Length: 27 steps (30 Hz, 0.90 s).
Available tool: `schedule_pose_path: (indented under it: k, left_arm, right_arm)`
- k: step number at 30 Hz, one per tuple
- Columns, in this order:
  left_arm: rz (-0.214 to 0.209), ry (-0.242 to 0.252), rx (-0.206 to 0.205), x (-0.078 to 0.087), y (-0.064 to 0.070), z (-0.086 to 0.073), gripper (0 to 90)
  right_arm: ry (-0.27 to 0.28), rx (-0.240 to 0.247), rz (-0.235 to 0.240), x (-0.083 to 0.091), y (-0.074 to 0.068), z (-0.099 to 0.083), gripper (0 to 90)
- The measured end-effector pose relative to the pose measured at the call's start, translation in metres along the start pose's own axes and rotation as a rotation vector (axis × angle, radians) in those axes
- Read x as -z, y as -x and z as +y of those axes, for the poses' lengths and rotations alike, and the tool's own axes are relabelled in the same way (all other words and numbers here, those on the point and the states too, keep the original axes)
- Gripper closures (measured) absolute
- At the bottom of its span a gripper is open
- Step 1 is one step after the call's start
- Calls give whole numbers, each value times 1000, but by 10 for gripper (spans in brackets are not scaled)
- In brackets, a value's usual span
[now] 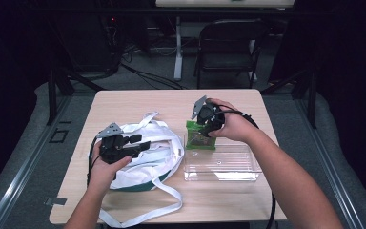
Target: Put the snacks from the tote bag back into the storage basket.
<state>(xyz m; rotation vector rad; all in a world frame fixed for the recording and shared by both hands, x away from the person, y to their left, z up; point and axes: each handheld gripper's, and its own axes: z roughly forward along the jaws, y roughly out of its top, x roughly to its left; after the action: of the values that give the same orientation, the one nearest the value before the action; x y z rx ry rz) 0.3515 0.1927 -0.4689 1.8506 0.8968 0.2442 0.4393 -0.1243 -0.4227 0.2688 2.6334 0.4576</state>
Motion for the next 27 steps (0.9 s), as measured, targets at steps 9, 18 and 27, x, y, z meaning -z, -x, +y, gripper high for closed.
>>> schedule_pose_path:
  k: [9,18,27]
  left_arm:
    - [4,-1,-3,1,1,1,476]
    - [4,3,-5,0,0,1,475]
    - [3,-4,-6,-1,0,2,474]
  right_arm:
    - [19,4,-1,9,-3,2,395]
    - [37,-11,-7,17,-3,0,394]
    - [67,-14,-24,31,-4,2,395]
